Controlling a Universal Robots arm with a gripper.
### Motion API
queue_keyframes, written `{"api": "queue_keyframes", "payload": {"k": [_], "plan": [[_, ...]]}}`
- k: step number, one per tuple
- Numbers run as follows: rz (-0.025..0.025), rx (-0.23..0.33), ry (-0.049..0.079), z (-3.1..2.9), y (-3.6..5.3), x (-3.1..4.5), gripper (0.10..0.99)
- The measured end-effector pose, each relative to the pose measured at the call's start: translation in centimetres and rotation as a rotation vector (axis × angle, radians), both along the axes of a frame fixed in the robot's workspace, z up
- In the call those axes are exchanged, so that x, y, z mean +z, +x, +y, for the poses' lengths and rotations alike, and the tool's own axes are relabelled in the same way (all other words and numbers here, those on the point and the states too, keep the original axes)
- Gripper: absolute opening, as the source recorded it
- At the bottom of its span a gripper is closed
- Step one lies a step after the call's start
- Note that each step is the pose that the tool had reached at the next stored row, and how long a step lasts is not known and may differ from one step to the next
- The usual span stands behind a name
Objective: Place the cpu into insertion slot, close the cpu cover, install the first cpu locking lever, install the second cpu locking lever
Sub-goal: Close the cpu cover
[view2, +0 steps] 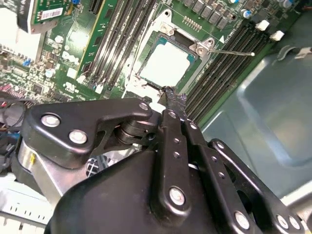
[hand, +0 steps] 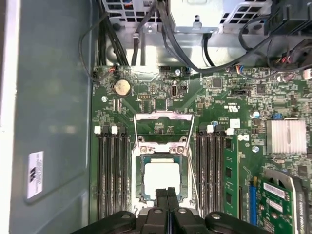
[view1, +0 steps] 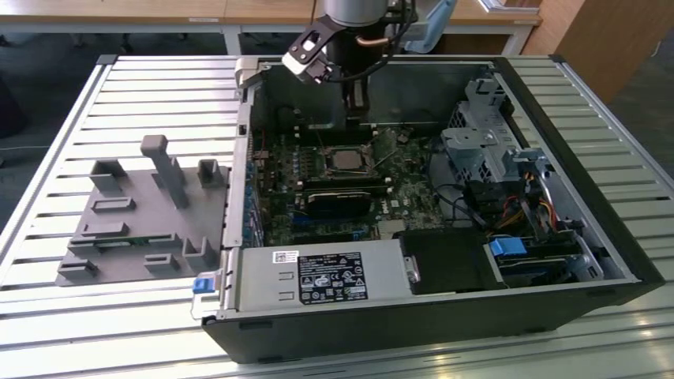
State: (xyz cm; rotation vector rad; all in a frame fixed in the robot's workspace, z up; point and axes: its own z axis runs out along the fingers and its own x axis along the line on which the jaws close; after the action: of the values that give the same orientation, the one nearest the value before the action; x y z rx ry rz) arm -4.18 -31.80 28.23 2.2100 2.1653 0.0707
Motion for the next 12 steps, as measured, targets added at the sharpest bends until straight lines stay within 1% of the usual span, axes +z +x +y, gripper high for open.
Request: {"api": "queue_keyframes", "payload": {"k": [3,4,8,9,12], "plan": [[0.0,0.0,0.0,0.0,0.0,0.83,0.106],[0.0001,0.0,0.0,0.0,0.0,0.95,0.106],[0.0,0.0,0.0,-0.04,0.0,0.96,0.106],[0.0001,0.0,-0.001,-0.15,0.0,0.96,0.106],[0.0001,0.0,0.0,-0.75,0.0,0.95,0.106]]}}
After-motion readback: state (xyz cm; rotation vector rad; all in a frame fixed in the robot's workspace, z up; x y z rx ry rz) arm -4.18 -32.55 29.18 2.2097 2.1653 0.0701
